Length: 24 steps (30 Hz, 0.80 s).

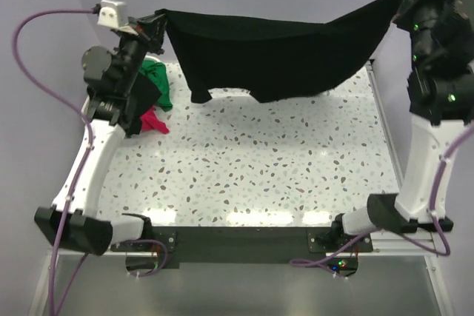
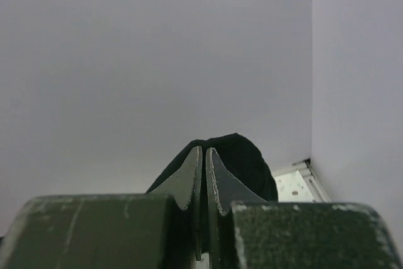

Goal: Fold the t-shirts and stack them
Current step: Flatten the tshirt out

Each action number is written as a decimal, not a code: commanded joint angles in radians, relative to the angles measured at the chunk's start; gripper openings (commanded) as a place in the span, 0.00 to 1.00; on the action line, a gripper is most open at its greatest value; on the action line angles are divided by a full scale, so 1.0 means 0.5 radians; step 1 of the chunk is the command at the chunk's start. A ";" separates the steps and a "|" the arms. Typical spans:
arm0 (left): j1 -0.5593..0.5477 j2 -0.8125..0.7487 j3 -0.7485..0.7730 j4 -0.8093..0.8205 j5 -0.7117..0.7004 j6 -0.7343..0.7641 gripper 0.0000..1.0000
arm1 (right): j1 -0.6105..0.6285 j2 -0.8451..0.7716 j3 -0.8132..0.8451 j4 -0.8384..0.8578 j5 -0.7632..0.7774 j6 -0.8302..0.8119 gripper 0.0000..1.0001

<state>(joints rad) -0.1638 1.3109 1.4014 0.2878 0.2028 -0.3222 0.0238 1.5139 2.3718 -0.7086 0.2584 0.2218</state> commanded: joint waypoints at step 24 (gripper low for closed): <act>0.018 -0.027 -0.069 0.032 -0.062 0.068 0.00 | -0.011 0.021 0.014 0.255 -0.038 -0.103 0.00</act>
<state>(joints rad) -0.1638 1.2751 1.3441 0.2909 0.1852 -0.2958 0.0235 1.4559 2.3455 -0.5903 0.2043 0.1921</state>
